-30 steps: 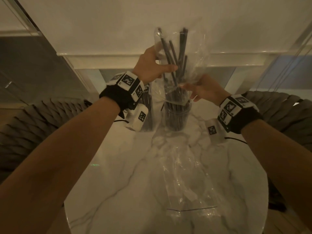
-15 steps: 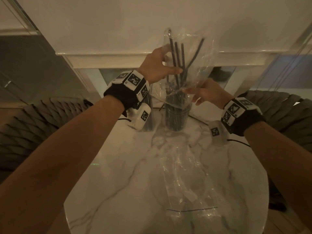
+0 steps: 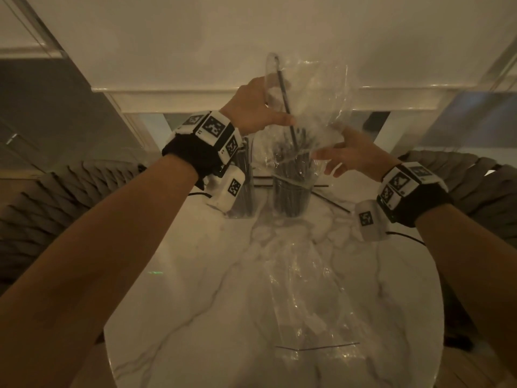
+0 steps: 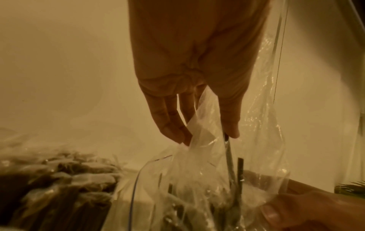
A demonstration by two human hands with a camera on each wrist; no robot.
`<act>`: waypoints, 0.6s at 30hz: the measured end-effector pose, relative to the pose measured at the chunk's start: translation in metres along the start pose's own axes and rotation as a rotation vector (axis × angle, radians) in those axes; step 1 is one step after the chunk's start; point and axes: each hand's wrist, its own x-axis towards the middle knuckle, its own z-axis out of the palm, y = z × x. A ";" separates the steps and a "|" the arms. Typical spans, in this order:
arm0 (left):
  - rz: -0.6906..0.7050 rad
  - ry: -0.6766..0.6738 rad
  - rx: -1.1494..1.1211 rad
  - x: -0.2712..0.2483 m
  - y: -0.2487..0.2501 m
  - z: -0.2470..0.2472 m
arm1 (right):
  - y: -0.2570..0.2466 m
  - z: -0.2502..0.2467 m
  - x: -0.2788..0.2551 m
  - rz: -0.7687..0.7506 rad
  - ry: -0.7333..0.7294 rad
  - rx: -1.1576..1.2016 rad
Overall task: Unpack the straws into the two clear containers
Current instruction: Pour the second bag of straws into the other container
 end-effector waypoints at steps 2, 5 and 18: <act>-0.010 0.017 -0.025 -0.001 0.004 -0.002 | -0.004 -0.001 -0.001 0.023 -0.010 -0.023; -0.015 0.028 -0.074 -0.004 0.008 -0.006 | -0.008 -0.005 -0.002 0.034 -0.018 -0.100; 0.089 0.163 -0.097 -0.006 0.027 -0.026 | -0.040 -0.034 -0.018 -0.112 -0.029 -0.162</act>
